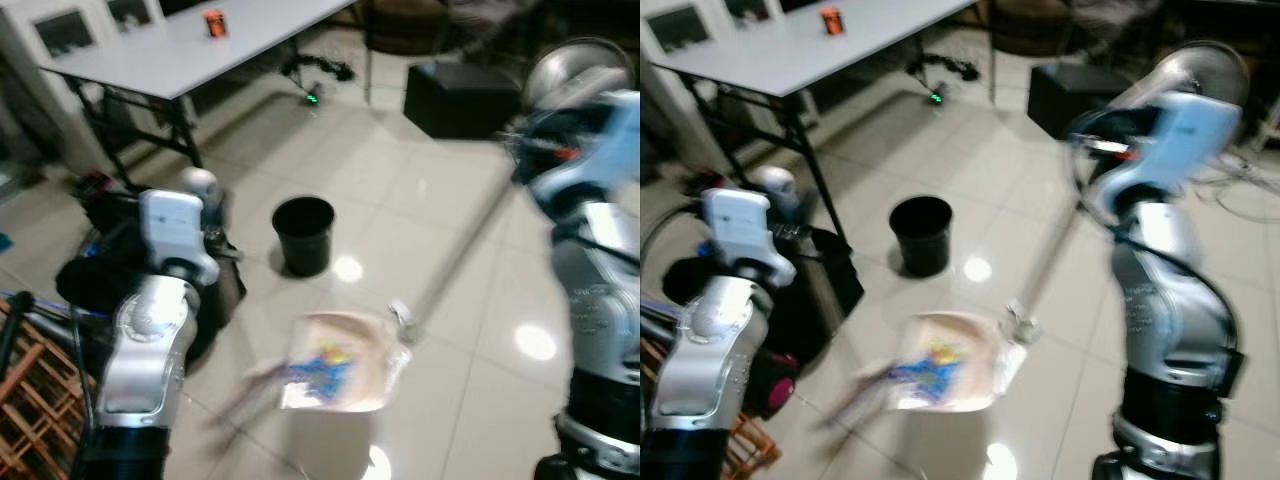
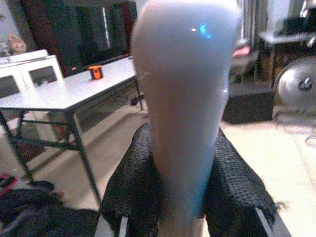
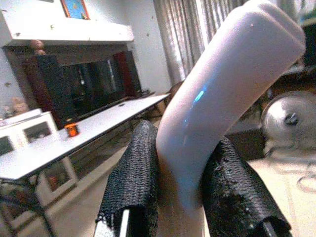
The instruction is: Sweep floor
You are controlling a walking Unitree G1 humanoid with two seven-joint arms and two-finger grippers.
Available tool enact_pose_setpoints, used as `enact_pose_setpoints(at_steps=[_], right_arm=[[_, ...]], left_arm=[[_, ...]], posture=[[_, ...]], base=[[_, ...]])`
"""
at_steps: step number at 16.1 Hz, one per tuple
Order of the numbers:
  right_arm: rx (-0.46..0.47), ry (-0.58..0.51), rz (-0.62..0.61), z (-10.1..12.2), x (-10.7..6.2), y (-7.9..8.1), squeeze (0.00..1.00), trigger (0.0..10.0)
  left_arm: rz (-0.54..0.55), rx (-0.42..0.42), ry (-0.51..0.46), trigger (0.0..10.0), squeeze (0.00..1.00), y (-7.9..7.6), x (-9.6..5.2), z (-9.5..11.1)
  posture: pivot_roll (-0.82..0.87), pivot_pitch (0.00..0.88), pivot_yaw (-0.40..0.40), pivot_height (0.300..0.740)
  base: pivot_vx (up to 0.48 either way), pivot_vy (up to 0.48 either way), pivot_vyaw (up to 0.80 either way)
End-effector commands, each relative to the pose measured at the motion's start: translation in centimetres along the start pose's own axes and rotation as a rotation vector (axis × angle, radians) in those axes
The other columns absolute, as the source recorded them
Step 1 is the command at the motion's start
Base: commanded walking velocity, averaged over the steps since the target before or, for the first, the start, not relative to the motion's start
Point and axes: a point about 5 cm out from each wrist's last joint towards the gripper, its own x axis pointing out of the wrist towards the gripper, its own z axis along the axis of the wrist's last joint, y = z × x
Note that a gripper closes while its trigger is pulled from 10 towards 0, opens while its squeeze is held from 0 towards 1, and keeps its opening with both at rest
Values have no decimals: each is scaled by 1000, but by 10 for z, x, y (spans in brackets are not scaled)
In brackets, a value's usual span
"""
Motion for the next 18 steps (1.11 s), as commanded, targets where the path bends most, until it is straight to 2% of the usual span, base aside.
enact_pose_setpoints(at_steps=[1,10,16,18], right_arm=[[40,-58,52,11,2,14,0,10000],[58,-69,83,15,4,14,0,10000],[105,-74,78,17,5,15,0,10000],[129,-89,77,19,6,15,0,10000]], left_arm=[[31,45,-48,10000,0,12,0,11],[59,94,-28,10000,0,26,-5,6],[65,92,-23,10000,0,28,-9,3],[69,100,-15,10000,0,31,-10,1]], posture=[[10,0,39,740],[10,0,32,740],[12,0,28,740],[11,0,27,740]], base=[[480,0,0],[480,0,0],[480,0,800],[480,0,0]])
